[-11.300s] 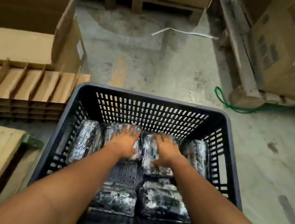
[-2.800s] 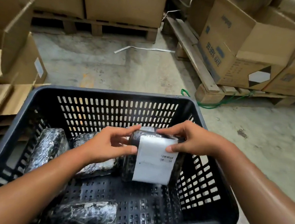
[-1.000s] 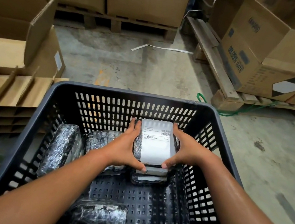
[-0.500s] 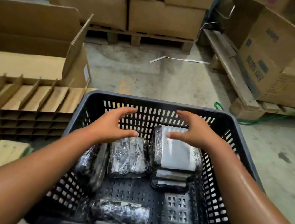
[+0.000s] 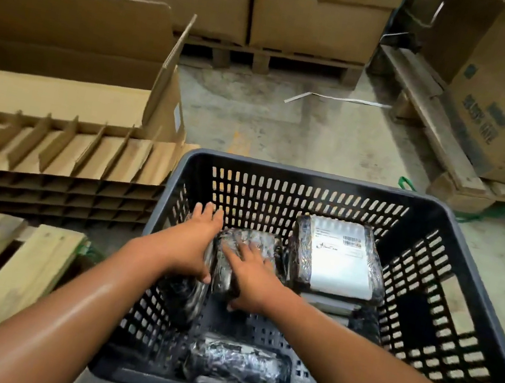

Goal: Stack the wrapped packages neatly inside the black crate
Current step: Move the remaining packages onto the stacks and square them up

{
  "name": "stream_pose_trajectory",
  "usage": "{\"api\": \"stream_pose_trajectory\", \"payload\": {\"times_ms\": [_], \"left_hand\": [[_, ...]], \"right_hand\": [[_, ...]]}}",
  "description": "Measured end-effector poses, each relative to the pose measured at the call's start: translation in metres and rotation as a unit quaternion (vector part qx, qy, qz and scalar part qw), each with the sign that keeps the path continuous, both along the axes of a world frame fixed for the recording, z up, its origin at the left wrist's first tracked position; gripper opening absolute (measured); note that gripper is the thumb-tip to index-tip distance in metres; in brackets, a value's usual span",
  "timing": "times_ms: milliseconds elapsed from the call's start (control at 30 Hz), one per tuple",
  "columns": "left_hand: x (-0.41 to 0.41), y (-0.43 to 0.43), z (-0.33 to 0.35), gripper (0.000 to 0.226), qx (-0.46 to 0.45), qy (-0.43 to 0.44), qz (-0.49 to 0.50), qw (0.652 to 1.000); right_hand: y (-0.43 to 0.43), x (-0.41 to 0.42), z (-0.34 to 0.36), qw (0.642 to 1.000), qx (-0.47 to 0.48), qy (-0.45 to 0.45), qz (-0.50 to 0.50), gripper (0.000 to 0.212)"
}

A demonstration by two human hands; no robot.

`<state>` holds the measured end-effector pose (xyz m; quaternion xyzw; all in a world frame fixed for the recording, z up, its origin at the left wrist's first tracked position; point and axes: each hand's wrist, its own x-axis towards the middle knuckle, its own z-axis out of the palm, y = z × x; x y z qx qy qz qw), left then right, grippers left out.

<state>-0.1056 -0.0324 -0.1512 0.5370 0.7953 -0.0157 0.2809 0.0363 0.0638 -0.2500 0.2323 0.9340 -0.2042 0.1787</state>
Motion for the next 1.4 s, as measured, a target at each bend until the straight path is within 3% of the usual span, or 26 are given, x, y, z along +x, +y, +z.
{"api": "stream_pose_trajectory", "payload": {"times_ms": [300,467,667,900,1000,1100,1200,1400], "left_hand": [[-0.004,0.002,-0.006,0.13,-0.042,0.023,-0.015,0.999],[-0.005,0.006,-0.003,0.127,-0.046,0.017,-0.012,0.999],[-0.005,0.007,-0.002,0.127,-0.05,0.012,-0.011,0.999],[-0.006,0.006,-0.002,0.129,-0.056,0.009,-0.004,0.998],[-0.005,0.006,-0.002,0.129,-0.055,0.006,0.001,0.998],[-0.006,0.006,-0.002,0.129,-0.056,0.0,0.007,0.998],[-0.005,0.007,0.001,0.133,-0.059,-0.002,0.015,0.998],[-0.002,0.009,0.006,0.139,-0.061,-0.005,0.019,0.998]], "right_hand": [[0.009,0.026,-0.026,0.994,0.054,0.053,0.077,0.104],[0.015,0.037,-0.023,0.967,0.123,0.082,0.205,0.091],[0.017,0.04,-0.016,0.959,0.153,0.048,0.233,0.047],[0.007,0.032,0.0,0.97,0.143,0.012,0.198,0.049],[0.014,0.024,0.02,0.984,0.076,0.083,0.141,0.044],[0.024,0.023,0.039,0.981,0.006,0.186,0.062,0.057],[0.027,0.024,0.047,0.977,-0.019,0.209,0.029,0.082],[0.026,0.013,0.053,0.978,0.13,0.161,0.027,0.084]]}}
